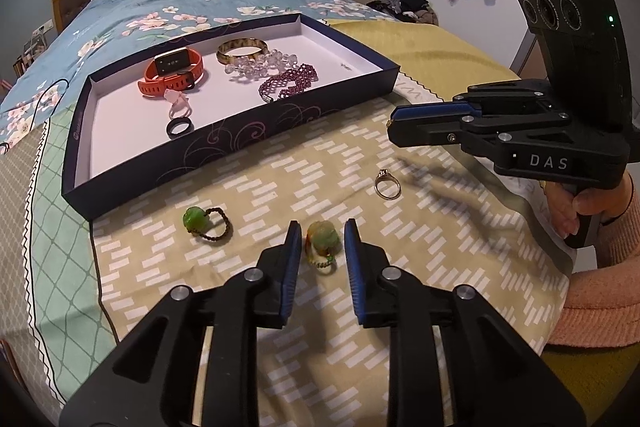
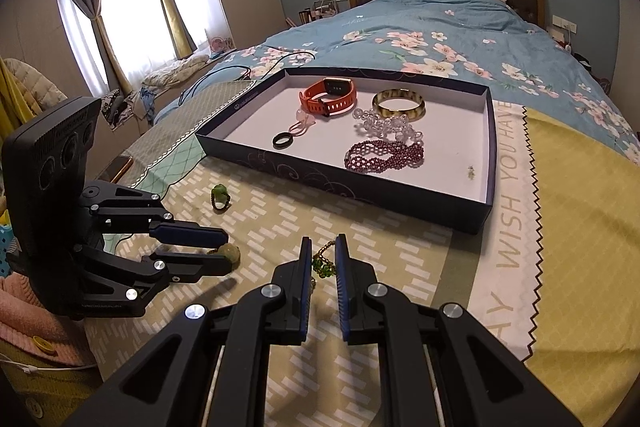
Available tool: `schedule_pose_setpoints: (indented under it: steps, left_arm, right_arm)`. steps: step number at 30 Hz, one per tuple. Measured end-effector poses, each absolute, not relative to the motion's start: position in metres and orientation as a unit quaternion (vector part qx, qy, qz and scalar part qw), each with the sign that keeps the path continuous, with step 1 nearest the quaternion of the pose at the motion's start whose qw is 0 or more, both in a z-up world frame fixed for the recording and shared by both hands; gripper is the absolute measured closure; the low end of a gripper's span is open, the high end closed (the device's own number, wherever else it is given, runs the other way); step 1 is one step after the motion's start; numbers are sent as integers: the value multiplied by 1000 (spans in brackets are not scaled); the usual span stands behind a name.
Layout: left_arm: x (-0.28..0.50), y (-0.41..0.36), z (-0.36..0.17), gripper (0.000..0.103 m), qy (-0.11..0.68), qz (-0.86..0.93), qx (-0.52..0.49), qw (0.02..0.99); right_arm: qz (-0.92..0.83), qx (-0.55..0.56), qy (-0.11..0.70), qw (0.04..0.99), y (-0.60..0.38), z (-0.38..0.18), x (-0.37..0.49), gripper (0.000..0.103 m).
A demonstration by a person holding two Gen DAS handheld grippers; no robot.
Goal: Organize jewelry
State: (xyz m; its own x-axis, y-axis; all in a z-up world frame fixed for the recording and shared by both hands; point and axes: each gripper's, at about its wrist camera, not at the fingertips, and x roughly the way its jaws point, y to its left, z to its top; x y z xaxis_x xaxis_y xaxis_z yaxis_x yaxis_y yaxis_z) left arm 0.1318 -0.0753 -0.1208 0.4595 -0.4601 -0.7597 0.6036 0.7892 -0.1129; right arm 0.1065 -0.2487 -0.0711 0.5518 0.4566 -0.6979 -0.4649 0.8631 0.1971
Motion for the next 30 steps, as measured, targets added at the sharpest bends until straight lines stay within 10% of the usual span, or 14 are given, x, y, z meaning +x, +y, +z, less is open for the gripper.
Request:
schedule_pose_setpoints:
  steps: [30]
  left_arm:
    - [138, -51, -79, 87, 361, -291, 53, 884]
  right_arm:
    - [266, 12, 352, 897, -250, -42, 123, 93]
